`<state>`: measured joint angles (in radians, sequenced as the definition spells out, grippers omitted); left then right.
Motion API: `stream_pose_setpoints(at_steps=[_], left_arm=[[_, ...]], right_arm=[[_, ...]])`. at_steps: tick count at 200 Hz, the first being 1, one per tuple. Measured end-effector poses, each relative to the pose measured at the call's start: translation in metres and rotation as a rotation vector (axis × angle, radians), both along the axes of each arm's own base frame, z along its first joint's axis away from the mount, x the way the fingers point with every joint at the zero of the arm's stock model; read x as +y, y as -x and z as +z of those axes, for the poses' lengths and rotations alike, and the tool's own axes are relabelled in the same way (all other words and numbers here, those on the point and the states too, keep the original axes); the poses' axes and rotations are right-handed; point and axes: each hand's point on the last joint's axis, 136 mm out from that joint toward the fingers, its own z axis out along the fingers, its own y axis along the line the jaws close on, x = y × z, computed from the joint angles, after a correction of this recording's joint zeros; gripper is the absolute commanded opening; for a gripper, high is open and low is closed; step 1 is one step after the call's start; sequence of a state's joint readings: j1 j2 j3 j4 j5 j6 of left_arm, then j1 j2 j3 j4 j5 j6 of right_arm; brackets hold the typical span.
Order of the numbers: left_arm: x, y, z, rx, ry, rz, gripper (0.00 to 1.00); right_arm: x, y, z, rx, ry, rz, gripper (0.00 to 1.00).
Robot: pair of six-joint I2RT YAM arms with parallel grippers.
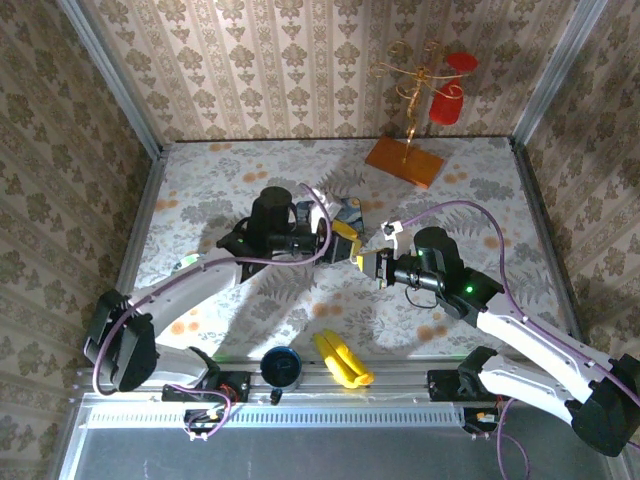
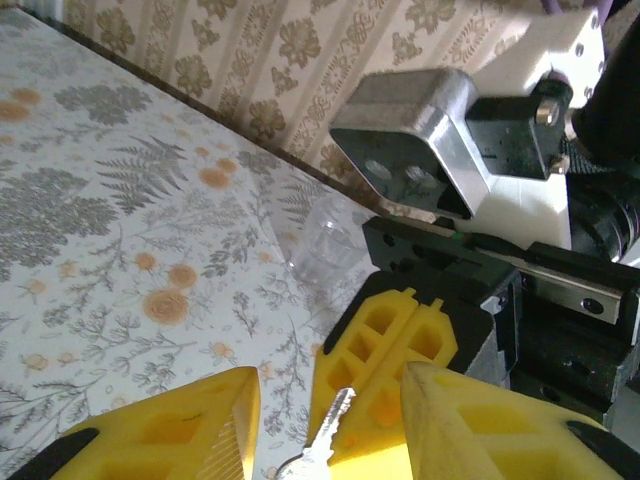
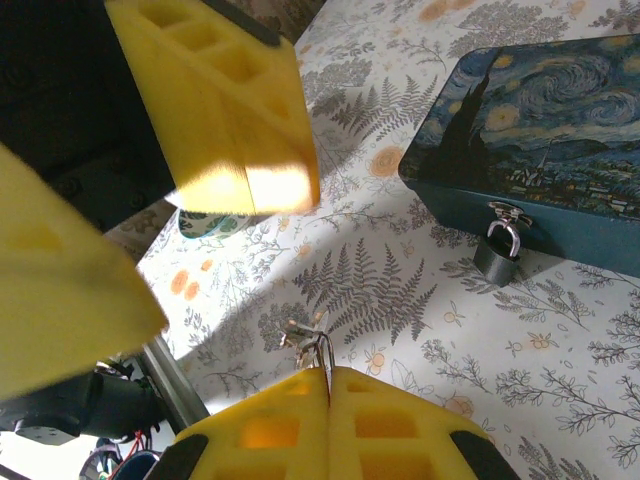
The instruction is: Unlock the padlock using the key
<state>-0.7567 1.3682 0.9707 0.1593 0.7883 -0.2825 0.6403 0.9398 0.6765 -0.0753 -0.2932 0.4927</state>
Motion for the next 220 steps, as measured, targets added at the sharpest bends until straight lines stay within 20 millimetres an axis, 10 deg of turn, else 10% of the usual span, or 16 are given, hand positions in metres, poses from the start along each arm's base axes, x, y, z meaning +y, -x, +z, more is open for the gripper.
stream_pose_setpoints(at_steps=[139,220], left_arm=[[-0.015,-0.004,-0.013,-0.051,-0.088,0.036,0.35],[-0.012,-0.011,-0.023,-0.069,-0.137,0.084,0.06]], right_arm=[[0.0,0.0,0.0,0.004,0.0,-0.001,0.0],[-0.002,-0.001,0.0,0.0,0.002,-0.014,0.0]])
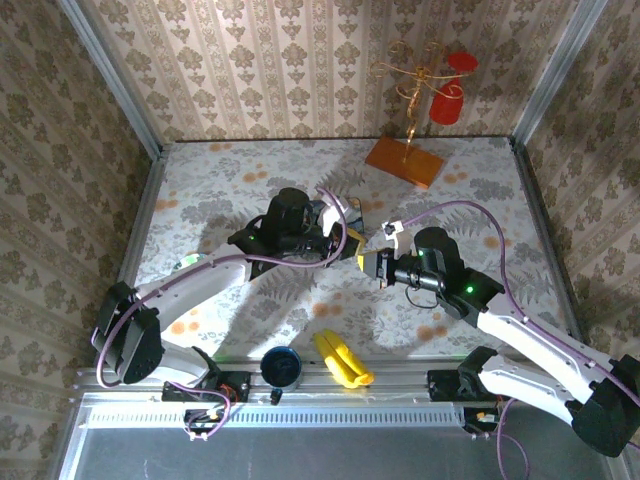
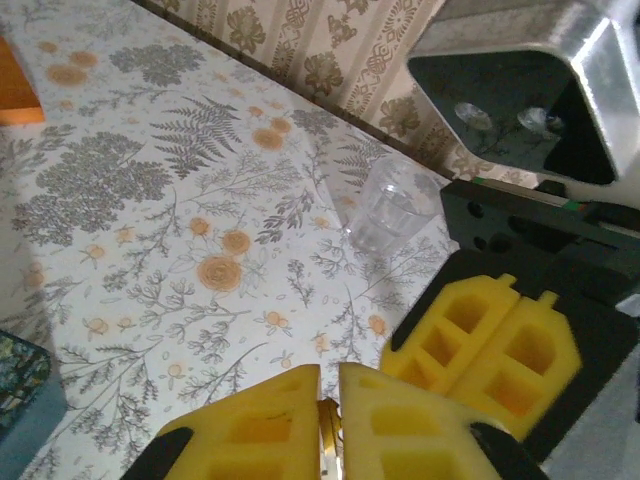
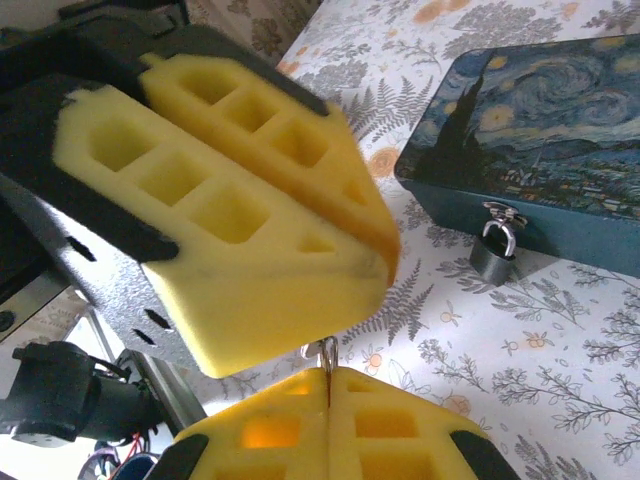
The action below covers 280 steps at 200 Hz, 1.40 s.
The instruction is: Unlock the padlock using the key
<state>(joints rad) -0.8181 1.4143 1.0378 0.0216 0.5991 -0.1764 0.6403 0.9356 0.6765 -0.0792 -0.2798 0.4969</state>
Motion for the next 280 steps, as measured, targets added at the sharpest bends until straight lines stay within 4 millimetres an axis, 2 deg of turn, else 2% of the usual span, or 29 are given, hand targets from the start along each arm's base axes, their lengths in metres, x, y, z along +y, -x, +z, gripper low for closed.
stream_pose_setpoints(at_steps=[16,73,76,84,90,106,135,159,181,228,255,280], left_arm=[[0.001,-0.001,0.002,-0.016,-0.003,0.017,0.0],[0.016,-0.004,0.006,-0.069,0.015,0.096,0.0],[0.016,-0.004,0.006,-0.07,0.017,0.1,0.0],[0.018,-0.004,0.007,-0.078,0.026,0.109,0.0],[0.019,-0.004,0.008,-0.085,0.033,0.114,0.0],[0.023,-0.008,0.01,-0.102,0.048,0.139,0.0],[0.028,-0.018,0.017,-0.106,0.082,0.161,0.0],[0.031,-0.02,0.023,-0.099,0.11,0.147,0.0],[0.033,-0.015,0.028,-0.084,0.131,0.102,0.0],[0.043,0.016,0.048,-0.059,0.147,-0.055,0.0],[0.049,0.036,0.06,-0.063,0.173,-0.133,0.0],[0.052,0.041,0.066,-0.056,0.196,-0.168,0.0]], right_arm=[[-0.001,-0.001,0.0,-0.003,0.003,-0.01,0.0],[-0.009,-0.008,-0.001,-0.008,0.021,-0.073,0.0],[-0.009,-0.008,-0.001,-0.008,0.02,-0.079,0.06],[-0.011,-0.009,0.0,-0.011,0.018,-0.092,0.29],[-0.013,-0.01,0.002,-0.01,0.013,-0.103,0.37],[-0.017,-0.009,0.001,-0.013,0.015,-0.121,0.49],[-0.018,-0.005,-0.004,0.003,0.003,-0.119,0.58],[-0.011,-0.003,-0.002,-0.017,-0.032,-0.079,0.59],[-0.003,-0.001,0.008,-0.063,-0.075,-0.031,0.57],[0.007,0.004,0.035,-0.161,-0.145,0.064,0.57],[0.011,0.013,0.047,-0.206,-0.171,0.126,0.51],[0.014,0.023,0.059,-0.239,-0.204,0.184,0.49]])
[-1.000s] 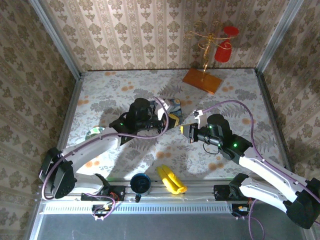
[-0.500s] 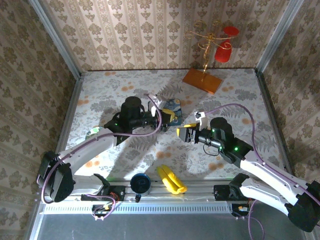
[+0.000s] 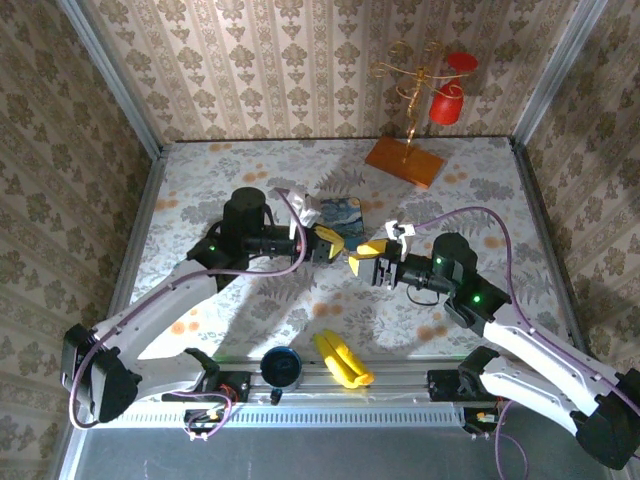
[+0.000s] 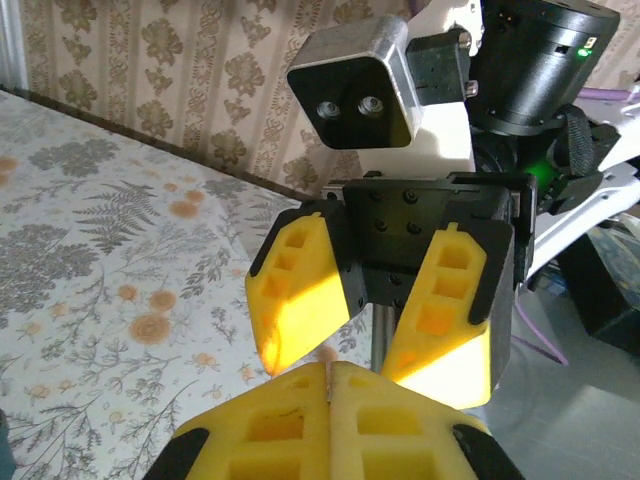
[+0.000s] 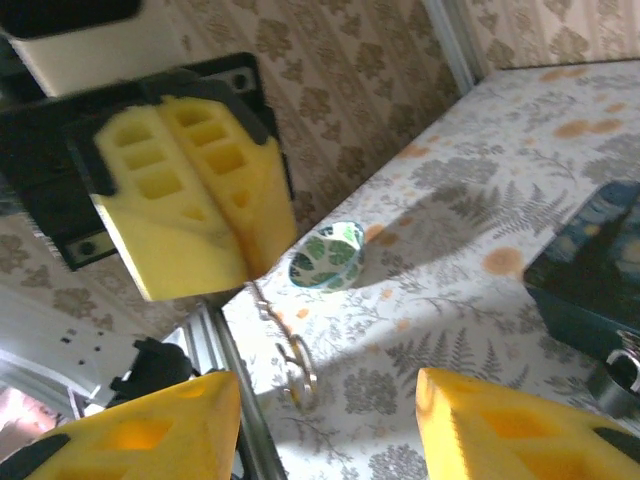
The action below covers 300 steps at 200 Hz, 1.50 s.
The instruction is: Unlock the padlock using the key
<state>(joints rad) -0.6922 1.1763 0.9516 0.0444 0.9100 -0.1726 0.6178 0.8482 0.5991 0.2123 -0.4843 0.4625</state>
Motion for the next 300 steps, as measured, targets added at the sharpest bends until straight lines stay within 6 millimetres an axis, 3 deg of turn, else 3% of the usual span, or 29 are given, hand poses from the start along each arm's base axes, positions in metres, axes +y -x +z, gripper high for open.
stream_pose_setpoints(at_steps=[70,141,300], left_arm=[[0.0,0.008,0.02,0.04,0.079,-0.081,0.0],[0.001,0.015,0.022,0.068,0.092,-0.122,0.0],[-0.001,0.014,0.025,0.095,0.129,-0.132,0.0]], right_arm=[[0.006,0.014,0.015,-0.053,-0.039,0.089,0.45],[0.01,0.014,0.018,-0.077,-0.05,0.112,0.45],[0.016,0.012,0.027,-0.116,-0.08,0.135,0.25]])
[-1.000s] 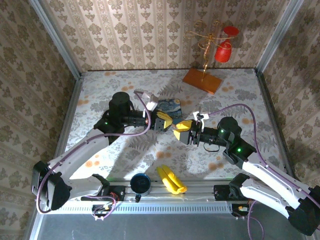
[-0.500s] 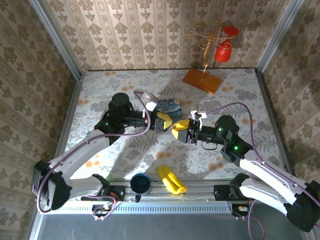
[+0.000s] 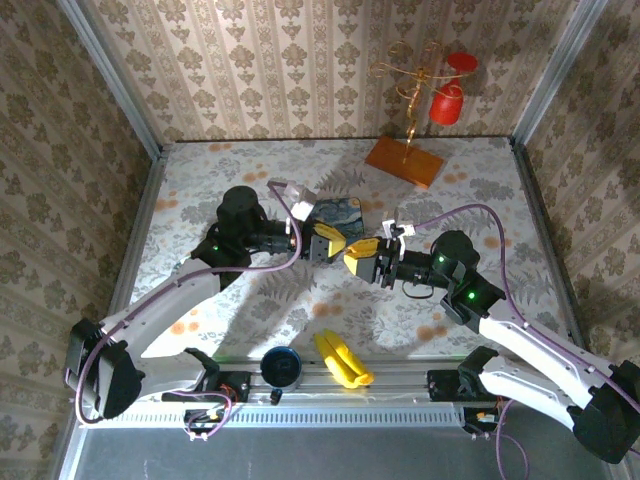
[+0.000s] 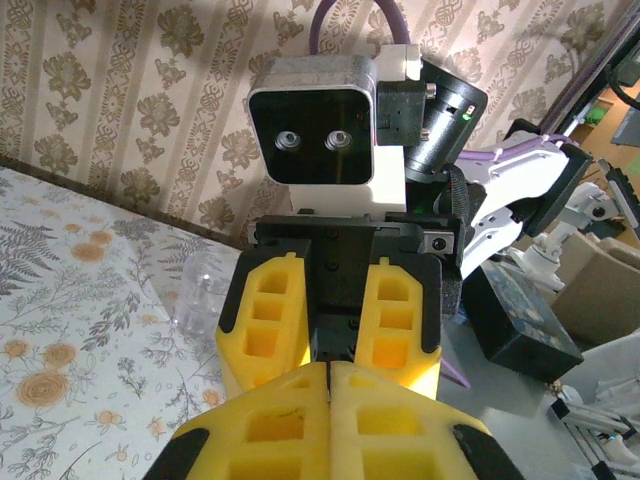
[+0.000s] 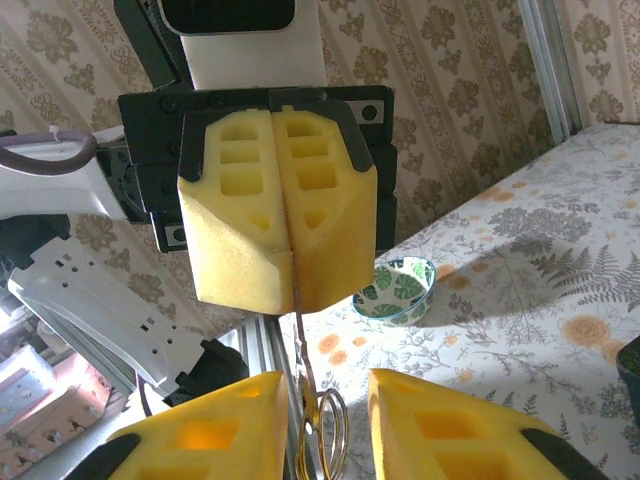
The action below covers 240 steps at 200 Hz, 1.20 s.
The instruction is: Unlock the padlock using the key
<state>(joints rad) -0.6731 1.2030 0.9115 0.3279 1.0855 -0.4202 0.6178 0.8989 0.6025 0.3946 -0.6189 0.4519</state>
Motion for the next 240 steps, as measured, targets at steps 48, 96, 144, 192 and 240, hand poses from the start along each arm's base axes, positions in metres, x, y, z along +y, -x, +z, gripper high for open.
stream_pose_setpoints(at_steps=[48,96,144,192,240], left_arm=[[0.0,-0.001,0.002,-0.005,0.008,0.004,0.0],[0.001,-0.005,0.001,0.003,0.012,0.023,0.02],[0.007,-0.024,-0.003,0.048,0.028,0.107,0.81],[0.018,-0.055,-0.013,0.093,0.026,0.318,0.95],[0.049,-0.099,-0.033,0.156,-0.065,0.725,1.0]], right_arm=[[0.0,0.0,0.001,-0.003,-0.003,0.0,0.09],[0.0,0.0,0.002,0.001,-0.007,0.0,0.0],[-0.002,-0.006,-0.003,0.027,0.004,-0.035,0.0],[-0.012,-0.024,-0.026,0.128,0.072,-0.164,0.0],[-0.038,-0.047,-0.063,0.293,0.173,-0.373,0.0]])
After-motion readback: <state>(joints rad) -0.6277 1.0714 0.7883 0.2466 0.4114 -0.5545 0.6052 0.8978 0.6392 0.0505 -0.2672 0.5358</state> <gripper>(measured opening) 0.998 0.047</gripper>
